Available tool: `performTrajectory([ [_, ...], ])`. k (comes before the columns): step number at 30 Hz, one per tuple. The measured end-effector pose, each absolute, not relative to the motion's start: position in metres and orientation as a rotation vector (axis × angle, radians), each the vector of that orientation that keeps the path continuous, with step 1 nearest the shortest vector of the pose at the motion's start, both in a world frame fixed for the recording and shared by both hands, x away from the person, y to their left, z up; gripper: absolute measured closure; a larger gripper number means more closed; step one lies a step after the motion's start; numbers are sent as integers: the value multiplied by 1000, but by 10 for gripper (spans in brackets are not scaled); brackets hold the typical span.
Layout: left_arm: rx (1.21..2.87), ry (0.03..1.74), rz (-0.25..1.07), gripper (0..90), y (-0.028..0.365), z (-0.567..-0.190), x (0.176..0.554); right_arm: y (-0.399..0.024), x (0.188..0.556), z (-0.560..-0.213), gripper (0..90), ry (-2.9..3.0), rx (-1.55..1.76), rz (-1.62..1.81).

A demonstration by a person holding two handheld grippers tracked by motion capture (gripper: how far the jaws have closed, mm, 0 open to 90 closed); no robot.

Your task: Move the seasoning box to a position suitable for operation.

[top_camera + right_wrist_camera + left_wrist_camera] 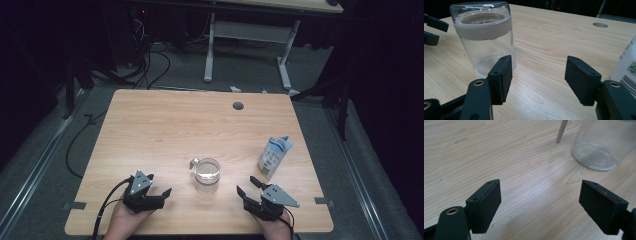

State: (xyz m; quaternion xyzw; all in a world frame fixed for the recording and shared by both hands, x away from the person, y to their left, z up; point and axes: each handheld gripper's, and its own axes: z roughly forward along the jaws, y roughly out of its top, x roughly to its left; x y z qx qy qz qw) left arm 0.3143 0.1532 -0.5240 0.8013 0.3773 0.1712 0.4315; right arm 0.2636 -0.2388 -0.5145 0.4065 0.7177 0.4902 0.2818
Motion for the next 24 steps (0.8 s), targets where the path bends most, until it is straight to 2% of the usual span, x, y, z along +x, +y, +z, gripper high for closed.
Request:
performTrajectory([
  [10,1961,893,412,290,151,-522,312,-237,265,-515,378,1945,1083,1272],
  [18,1976,870,450,303,156,-519,310,-230,271,-515,379,1973,1106,1229],
  [24,1979,865,438,349,160,-517,312,-222,275,-496,389,1928,1107,1231],
])
